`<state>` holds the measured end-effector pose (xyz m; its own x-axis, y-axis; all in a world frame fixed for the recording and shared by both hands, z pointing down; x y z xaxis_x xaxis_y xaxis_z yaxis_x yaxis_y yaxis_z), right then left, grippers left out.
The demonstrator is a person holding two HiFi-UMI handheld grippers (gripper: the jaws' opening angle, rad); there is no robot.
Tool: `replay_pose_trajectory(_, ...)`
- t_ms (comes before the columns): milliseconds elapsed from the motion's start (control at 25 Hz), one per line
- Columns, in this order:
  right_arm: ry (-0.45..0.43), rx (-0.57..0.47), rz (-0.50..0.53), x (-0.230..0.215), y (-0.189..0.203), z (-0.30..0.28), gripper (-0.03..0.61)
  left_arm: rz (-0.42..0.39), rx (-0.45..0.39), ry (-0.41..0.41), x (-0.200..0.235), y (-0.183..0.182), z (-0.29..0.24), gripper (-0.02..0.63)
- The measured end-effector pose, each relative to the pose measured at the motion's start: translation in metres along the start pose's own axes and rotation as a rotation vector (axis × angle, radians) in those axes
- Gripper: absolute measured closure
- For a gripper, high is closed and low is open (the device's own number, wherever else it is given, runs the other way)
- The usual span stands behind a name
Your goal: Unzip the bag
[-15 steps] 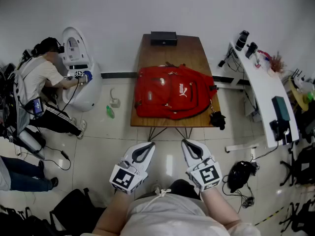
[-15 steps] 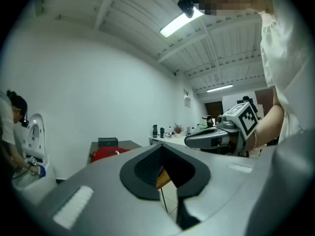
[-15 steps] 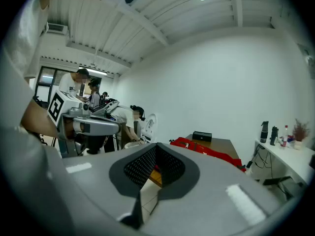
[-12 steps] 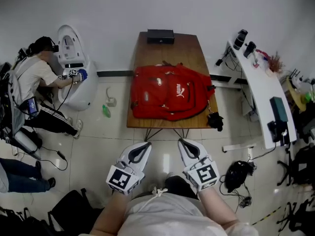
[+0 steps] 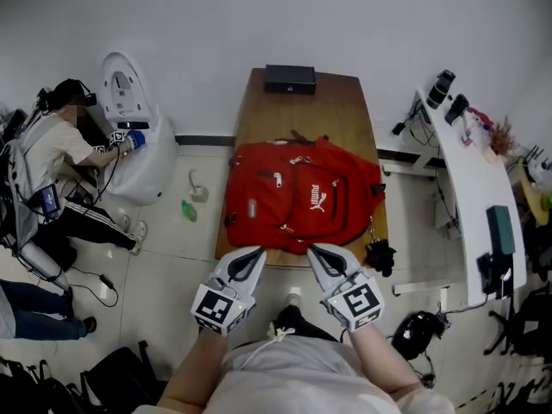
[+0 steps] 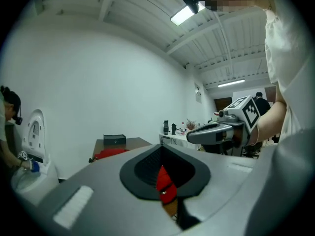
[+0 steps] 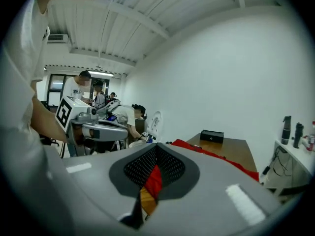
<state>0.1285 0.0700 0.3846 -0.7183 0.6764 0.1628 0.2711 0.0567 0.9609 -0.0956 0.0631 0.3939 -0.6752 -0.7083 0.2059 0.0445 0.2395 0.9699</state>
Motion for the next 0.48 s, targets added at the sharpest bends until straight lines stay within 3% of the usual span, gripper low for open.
replay_pose_trajectory(240, -0.098, 0.001, 0.049, -0.054, 0.004, -0.039, 0.57, 0.009, -0.011, -0.035, 0.022, -0.009, -0.053, 0.607)
replay_pose_trajectory(480, -0.142, 0.066, 0.022, -0.067, 0.03, -0.062, 0.571, 0.057, 0.035, -0.058, 0.044, 0.003, -0.068, 0.607)
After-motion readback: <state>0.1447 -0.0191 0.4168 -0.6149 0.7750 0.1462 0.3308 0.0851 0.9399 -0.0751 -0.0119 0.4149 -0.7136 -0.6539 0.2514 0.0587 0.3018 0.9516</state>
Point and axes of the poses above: the fingertips, and each gripper's own axes: z backward along the fingers, x to its left, y out of its underside, the point moved 10 cm from there along z, backward along the fingers, and after that the axes turned 9 degrees about z, right-handed, at the moved point
